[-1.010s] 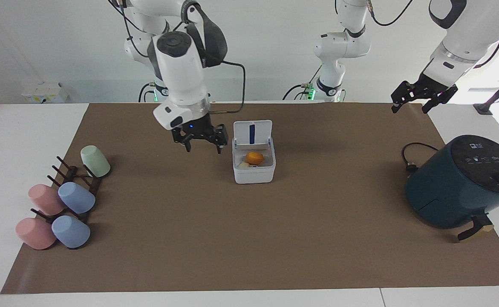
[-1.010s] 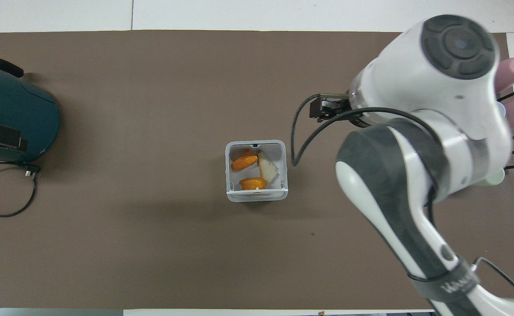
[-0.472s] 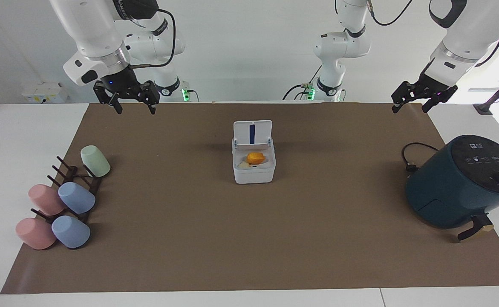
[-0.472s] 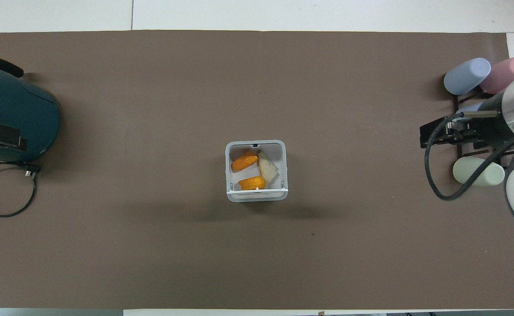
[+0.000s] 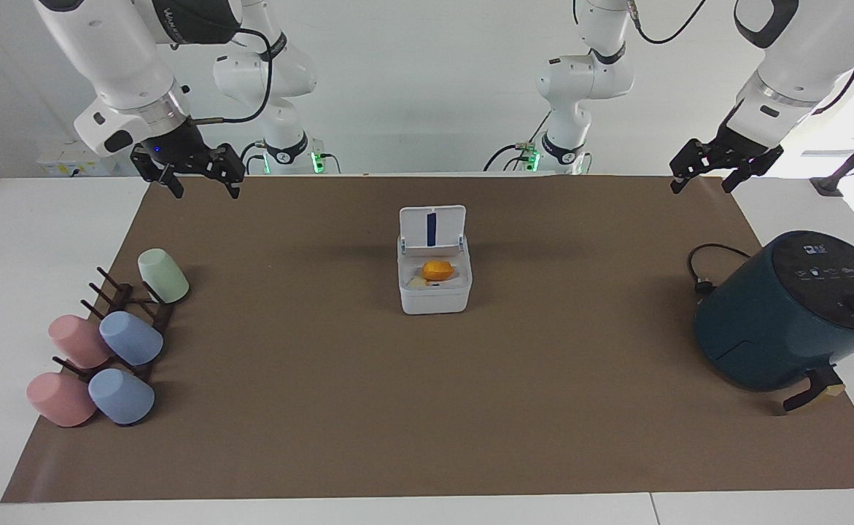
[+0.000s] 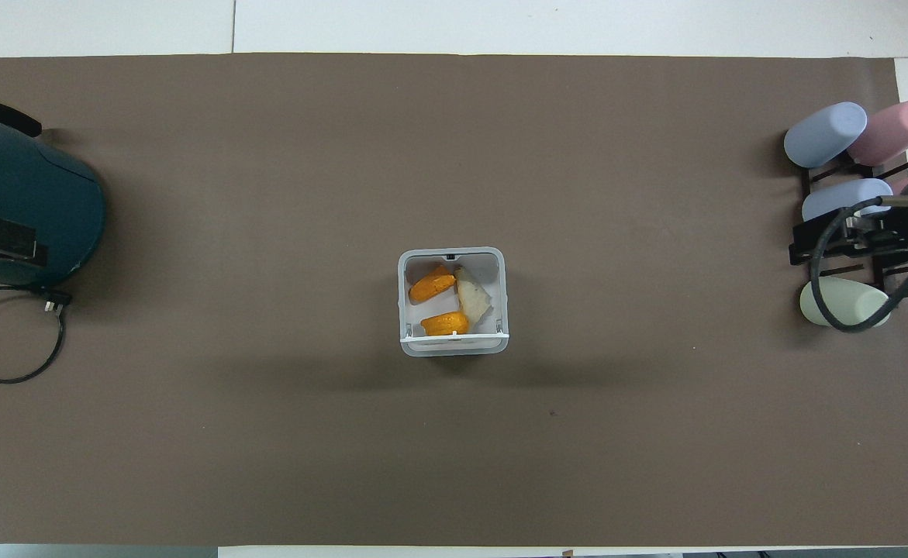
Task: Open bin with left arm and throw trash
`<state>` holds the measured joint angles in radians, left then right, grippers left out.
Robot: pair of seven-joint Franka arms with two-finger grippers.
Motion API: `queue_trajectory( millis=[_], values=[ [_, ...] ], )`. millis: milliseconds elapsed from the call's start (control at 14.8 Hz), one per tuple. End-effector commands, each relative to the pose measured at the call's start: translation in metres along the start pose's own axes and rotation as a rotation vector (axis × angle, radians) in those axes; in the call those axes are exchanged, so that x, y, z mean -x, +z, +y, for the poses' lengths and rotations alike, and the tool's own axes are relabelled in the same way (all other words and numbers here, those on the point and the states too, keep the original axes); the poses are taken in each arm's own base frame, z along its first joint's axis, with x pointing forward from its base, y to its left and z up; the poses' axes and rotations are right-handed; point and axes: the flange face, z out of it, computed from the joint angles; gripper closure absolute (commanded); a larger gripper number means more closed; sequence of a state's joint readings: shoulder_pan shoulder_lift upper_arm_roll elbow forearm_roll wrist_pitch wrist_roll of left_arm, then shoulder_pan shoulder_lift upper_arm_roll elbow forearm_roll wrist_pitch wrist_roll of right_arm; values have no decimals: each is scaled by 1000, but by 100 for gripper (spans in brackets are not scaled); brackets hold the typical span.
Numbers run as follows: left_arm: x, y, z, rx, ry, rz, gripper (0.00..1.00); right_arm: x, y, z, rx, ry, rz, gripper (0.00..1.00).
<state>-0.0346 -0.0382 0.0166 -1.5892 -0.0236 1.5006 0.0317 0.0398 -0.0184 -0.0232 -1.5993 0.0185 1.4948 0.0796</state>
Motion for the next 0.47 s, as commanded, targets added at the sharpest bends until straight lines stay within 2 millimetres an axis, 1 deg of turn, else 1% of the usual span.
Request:
queue_trajectory(
  millis=[0, 269, 404],
  values=[
    [6, 0, -1, -7, 10, 13, 0, 3, -3, -3, 7, -27, 27, 0],
    [6, 0, -1, -7, 10, 12, 0, 2, -4, 1, 8, -35, 28, 0],
    [6, 0, -1, -7, 10, 12, 0, -2, 1, 2, 8, -38, 21, 0]
  ],
)
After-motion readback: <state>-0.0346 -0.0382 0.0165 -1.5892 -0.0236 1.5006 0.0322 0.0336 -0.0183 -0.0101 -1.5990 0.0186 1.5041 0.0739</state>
